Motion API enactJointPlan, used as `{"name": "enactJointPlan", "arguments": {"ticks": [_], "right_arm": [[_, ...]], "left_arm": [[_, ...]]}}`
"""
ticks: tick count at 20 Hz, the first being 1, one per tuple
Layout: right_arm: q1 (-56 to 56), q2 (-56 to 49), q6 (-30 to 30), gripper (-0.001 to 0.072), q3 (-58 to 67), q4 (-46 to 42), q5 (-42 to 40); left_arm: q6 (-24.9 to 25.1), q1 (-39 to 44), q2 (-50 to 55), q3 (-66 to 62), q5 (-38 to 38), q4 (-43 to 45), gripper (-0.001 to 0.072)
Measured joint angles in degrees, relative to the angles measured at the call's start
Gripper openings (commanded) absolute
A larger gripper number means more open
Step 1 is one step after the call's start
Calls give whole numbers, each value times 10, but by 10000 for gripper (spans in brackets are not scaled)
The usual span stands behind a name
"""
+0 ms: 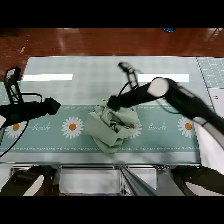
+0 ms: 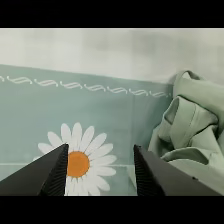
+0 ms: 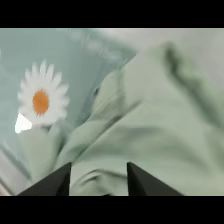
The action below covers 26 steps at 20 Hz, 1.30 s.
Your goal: Fold the shirts.
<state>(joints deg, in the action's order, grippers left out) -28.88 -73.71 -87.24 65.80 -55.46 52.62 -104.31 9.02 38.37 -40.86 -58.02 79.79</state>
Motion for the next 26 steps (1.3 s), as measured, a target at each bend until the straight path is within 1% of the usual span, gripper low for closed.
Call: {"name": "enactJointPlan", "arguments": {"ticks": [2,3,4,5,8,10,11,12,14,16,17,18,19,22,26], "right_arm": [[88,49,0,411,1,-19,18],[131,74,-1,410,-4,-32,26],[175,100,-3,410,-15,-48,41],[213,123,-4,410,-30,-60,53],[309,189,-1,410,-102,-88,88],[345,224,4,410,-162,-95,98],[356,236,5,410,-191,-96,101],[364,247,8,409,-223,-92,102],[374,259,13,409,-280,-75,96],[379,265,17,409,-327,-56,85],[381,267,20,409,-345,-45,83],[382,268,23,409,-358,-38,77],[382,269,26,409,-368,-33,76],[365,271,30,409,-385,-21,71],[288,258,10,409,-392,-12,38]], "left_arm": [[6,-8,31,3,-8,-21,506],[17,-19,52,3,-8,-47,506],[39,-35,77,4,-11,-89,506],[78,-56,106,4,-14,-154,506],[225,-112,198,4,-50,-371,506],[307,-123,255,4,-82,-475,506],[345,-119,282,4,-100,-512,506],[376,-108,309,4,-114,-543,506],[415,-71,358,1,-141,-568,506],[429,-26,402,-10,-167,-553,499],[431,-7,421,-18,-180,-537,301],[431,11,437,-26,-193,-523,44],[433,24,448,-35,-202,-514,23],[435,36,461,-66,-208,-495,23],[434,15,455,-106,-209,-487,23]]}}
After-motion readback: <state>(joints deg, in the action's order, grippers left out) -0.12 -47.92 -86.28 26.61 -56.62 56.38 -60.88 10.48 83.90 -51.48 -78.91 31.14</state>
